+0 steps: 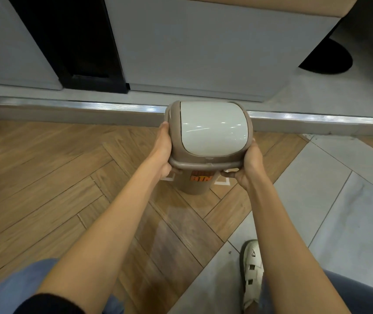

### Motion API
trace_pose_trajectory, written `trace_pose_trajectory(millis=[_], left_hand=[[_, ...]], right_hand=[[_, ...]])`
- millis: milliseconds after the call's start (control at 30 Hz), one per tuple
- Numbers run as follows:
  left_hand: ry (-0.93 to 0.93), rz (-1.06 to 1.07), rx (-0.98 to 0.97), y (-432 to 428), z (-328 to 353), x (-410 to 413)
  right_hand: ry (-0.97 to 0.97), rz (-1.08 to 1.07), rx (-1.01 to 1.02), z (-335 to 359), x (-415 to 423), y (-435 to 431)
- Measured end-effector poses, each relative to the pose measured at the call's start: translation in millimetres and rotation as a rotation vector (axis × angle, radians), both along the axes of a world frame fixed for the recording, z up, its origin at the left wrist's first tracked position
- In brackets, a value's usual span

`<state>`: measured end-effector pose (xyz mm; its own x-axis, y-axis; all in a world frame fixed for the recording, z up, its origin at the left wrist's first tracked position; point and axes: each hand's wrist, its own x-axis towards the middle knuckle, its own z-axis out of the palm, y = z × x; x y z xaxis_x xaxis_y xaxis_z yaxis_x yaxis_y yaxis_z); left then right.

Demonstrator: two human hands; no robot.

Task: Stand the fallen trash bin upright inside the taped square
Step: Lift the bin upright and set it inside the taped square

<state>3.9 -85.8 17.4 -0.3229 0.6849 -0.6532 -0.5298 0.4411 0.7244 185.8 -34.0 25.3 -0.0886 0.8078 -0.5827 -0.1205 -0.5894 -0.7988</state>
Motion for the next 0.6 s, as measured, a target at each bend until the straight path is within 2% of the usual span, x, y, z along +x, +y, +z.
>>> trace_pose_trajectory(millis=[233,600], left_hand=[[0.007,0.037,0.055,27.7,-6.6,-9.3],[-0.005,0.0,0.075,67.9,-10.4,-29.3]], right_hand=[[-0.065,0.01,0.08,-7.9,-16.7,33.6],[-0.077,0.087,0.097,-15.5,-21.9,80.8]])
